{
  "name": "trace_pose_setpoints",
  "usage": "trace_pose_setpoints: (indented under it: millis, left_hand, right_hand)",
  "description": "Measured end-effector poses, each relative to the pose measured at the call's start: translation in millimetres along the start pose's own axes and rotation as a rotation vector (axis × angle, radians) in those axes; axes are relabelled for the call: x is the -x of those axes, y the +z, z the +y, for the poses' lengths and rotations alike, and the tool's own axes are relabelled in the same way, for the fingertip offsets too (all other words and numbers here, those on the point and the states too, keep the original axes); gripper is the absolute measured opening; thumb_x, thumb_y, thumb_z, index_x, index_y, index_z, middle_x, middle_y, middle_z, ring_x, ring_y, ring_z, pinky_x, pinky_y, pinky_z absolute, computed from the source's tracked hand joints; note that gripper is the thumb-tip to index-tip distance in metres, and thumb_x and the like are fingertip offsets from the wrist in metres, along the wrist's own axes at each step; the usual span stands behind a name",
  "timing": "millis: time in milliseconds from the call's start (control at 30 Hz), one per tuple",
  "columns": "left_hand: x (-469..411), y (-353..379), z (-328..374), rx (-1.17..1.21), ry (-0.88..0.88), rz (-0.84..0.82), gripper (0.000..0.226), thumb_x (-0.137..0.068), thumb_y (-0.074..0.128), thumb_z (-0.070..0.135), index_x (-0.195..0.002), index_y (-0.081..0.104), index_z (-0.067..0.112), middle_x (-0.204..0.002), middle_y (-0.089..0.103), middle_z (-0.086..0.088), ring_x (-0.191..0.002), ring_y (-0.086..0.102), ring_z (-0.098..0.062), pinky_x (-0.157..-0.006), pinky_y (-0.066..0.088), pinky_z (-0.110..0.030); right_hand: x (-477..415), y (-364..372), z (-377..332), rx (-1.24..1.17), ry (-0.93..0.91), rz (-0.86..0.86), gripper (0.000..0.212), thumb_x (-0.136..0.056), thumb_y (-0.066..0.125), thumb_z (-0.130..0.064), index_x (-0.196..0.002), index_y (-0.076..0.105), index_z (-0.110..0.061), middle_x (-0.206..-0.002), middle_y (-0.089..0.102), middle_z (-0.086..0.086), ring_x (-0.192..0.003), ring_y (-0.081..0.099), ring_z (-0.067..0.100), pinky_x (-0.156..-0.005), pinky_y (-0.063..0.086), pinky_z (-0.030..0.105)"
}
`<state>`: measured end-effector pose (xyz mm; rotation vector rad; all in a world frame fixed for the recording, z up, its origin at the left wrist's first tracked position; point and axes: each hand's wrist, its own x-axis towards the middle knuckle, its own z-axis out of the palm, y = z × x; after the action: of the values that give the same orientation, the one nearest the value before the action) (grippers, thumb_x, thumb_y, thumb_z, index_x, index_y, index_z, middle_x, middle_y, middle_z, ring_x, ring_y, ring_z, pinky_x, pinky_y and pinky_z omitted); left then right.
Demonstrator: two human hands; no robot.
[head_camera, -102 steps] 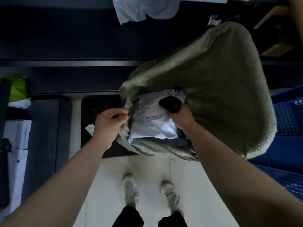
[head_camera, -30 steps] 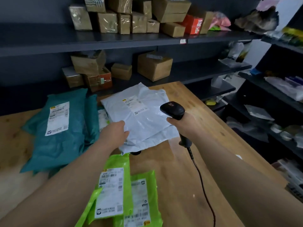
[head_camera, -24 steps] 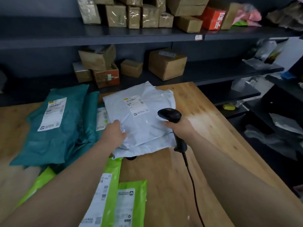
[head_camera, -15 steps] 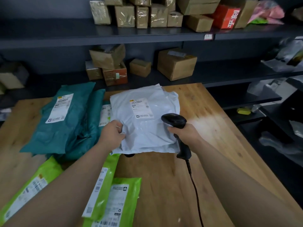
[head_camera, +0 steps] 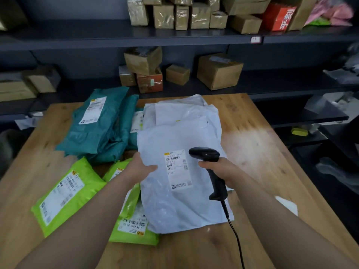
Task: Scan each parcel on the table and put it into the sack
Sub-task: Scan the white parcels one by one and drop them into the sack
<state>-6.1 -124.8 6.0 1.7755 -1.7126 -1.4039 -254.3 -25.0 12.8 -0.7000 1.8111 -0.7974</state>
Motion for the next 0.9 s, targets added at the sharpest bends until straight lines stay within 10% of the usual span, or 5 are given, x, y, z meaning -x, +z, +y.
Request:
trace_pose_setpoints:
  millis: [233,600,900]
  left_hand:
    - [-5,17,-4,0.345,-0.075,0.069,0.04,-0.073,0.081,0.005,-0.109,0.065,0.0,-0.105,0.068,-0.012,-0.082,0.066,-0.022,-0.068,0.054,-0.031]
    - [23,4,-34,0.474,0.055,0.186,0.008,-0.084,0.073,0.019,-0.089,0.067,0.021,-0.09,0.072,0.003,-0.075,0.068,-0.014,-0.059,0.051,-0.025]
    - [25,2,-41,0.51,0.044,0.171,0.024,-0.083,0.074,0.021,-0.105,0.067,0.014,-0.1,0.072,-0.006,-0.091,0.069,-0.028,-0.086,0.056,-0.046]
  right_hand:
    - [22,6,8,-0.069,-0.044,-0.029,0.018,-0.087,0.071,-0.027,-0.098,0.066,-0.014,-0.087,0.063,0.004,-0.073,0.062,0.018,-0.073,0.05,0.031]
    - [96,6,-18,0.06,-0.119,-0.053,0.018,-0.079,0.071,-0.024,-0.076,0.062,-0.01,-0.055,0.059,0.001,-0.045,0.048,0.015,-0.044,0.04,0.023]
    - [124,3,-24,0.05,-0.133,-0.027,0.017,-0.078,0.071,-0.023,-0.073,0.059,-0.012,-0.051,0.056,0.0,-0.042,0.047,0.015,-0.043,0.04,0.023]
